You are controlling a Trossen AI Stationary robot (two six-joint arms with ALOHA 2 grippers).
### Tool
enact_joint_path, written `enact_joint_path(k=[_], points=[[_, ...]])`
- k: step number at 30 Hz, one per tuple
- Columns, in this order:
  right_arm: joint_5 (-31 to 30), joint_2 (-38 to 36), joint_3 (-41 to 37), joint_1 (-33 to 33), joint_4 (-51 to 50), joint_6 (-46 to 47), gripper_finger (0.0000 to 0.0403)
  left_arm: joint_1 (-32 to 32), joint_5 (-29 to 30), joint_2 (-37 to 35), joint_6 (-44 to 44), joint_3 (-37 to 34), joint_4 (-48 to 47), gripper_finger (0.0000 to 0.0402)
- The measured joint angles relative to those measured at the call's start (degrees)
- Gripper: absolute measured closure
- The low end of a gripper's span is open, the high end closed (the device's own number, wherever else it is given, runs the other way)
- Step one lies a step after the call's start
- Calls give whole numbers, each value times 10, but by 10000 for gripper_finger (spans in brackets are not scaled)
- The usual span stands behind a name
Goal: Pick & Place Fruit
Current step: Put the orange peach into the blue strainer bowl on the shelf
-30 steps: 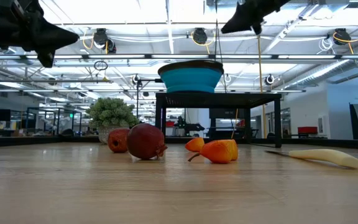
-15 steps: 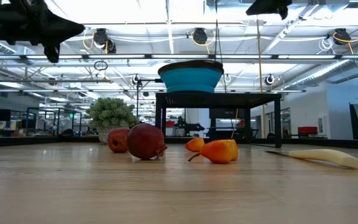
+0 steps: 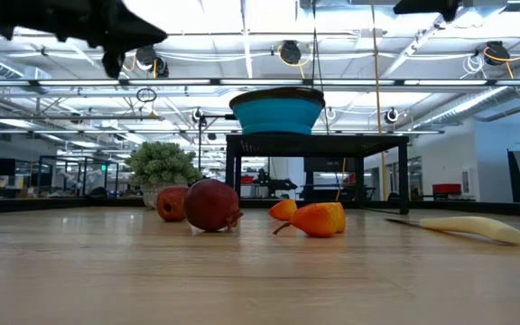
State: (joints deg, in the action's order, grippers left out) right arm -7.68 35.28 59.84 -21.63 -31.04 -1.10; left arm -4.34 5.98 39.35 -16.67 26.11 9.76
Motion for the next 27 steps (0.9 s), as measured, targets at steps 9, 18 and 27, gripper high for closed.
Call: enact_joint_path(k=[9, 18, 27], points=[[2, -121, -106, 0, 59, 18, 402, 0, -1, 138, 0, 161, -155, 400], [2, -221, -189, 0, 67, 49, 402, 8, 1, 241, 0, 314, -288, 400], [2, -291, -250, 0, 103, 49, 403, 44, 1, 353, -12, 477, -463, 397]])
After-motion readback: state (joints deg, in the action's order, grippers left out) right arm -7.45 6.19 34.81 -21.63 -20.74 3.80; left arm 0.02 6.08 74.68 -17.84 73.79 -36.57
